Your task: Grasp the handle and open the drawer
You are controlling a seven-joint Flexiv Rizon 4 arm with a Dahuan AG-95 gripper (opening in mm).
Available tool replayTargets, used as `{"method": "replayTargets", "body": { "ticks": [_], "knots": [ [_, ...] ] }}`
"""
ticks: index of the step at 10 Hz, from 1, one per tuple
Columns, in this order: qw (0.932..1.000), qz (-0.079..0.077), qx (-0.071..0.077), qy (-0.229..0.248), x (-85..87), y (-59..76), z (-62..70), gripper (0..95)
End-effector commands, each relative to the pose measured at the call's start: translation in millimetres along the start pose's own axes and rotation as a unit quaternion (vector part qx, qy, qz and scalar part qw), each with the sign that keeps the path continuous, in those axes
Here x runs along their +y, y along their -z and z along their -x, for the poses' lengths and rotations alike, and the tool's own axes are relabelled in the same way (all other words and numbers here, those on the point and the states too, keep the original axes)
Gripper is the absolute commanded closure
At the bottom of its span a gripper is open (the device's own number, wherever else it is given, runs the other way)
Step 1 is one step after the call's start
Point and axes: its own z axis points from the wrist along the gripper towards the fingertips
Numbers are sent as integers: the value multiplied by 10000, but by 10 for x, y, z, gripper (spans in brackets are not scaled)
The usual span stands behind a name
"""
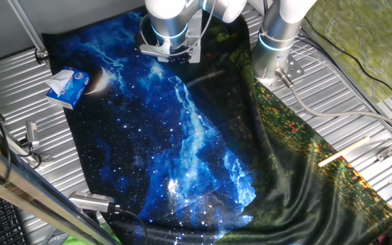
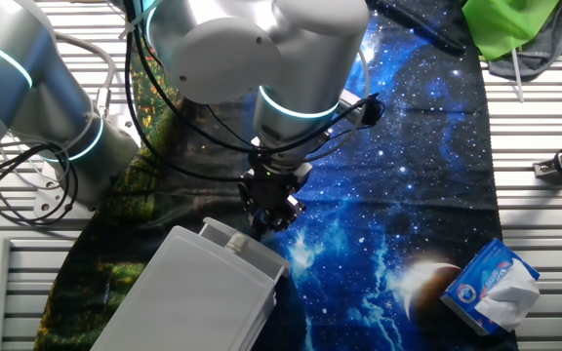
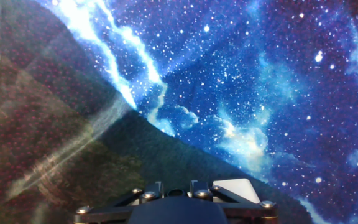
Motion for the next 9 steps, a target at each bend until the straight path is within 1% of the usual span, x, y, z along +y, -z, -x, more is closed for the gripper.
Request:
{"method": "replayTargets", "body": {
  "ticks": [1, 5, 9],
  "knots": [
    [10000, 3, -27, 16, 5, -5, 6, 950],
    [10000, -14, -27, -6, 19, -3, 17, 950],
    [10000, -72, -57, -32, 13, -8, 39, 950]
  ]
}}
